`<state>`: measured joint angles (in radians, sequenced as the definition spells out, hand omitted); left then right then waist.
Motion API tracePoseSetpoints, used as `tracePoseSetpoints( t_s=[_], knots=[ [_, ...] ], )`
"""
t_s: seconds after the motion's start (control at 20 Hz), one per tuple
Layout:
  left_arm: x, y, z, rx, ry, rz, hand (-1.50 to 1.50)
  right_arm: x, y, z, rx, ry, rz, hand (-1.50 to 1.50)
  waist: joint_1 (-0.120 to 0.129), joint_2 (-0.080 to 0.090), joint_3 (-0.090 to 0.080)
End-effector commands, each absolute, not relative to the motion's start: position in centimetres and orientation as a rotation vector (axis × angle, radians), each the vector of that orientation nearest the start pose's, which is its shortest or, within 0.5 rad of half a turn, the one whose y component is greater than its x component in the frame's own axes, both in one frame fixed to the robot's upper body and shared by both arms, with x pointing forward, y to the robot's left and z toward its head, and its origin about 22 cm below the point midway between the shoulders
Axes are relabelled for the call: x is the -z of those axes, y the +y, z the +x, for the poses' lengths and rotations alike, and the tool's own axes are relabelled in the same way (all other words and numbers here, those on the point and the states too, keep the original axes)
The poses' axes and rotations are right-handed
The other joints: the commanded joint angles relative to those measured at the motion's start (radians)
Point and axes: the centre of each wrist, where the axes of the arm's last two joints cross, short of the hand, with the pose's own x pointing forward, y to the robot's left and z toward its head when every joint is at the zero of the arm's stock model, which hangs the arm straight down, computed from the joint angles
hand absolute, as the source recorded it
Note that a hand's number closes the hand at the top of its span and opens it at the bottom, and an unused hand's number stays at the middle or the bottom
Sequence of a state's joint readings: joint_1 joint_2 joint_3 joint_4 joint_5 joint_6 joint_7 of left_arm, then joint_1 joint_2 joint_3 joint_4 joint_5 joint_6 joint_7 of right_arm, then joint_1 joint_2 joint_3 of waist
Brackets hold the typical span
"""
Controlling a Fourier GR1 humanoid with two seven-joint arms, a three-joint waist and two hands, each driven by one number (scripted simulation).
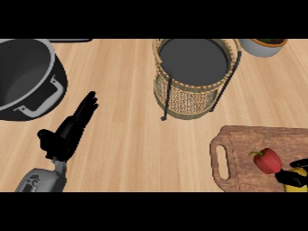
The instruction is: Pick the lemon from the cutting board and place it in the tiered basket
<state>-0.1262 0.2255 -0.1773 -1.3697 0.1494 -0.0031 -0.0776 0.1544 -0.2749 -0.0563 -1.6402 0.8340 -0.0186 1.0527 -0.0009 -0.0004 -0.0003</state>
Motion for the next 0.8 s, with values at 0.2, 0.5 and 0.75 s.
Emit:
tracePoseSetpoints(
  t_s=[0.2,0.5,0.75],
  knots=[
    [1.0,23.1,27.8,0.214,-1.519,-0.086,0.0,-0.7,-29.9,21.3,-0.173,-0.347,-1.169,1.5,-0.001,0.0,0.0],
    [1.0,22.5,27.7,0.279,-1.556,-0.132,0.0,-5.1,-33.2,24.6,-0.956,-0.804,-1.053,1.5,0.079,0.016,0.007],
    [2.1,22.4,27.2,0.244,-1.549,-0.11,0.0,-9.3,-39.1,26.5,-1.095,-1.09,-1.01,1.5,0.041,0.014,0.007]
  ],
)
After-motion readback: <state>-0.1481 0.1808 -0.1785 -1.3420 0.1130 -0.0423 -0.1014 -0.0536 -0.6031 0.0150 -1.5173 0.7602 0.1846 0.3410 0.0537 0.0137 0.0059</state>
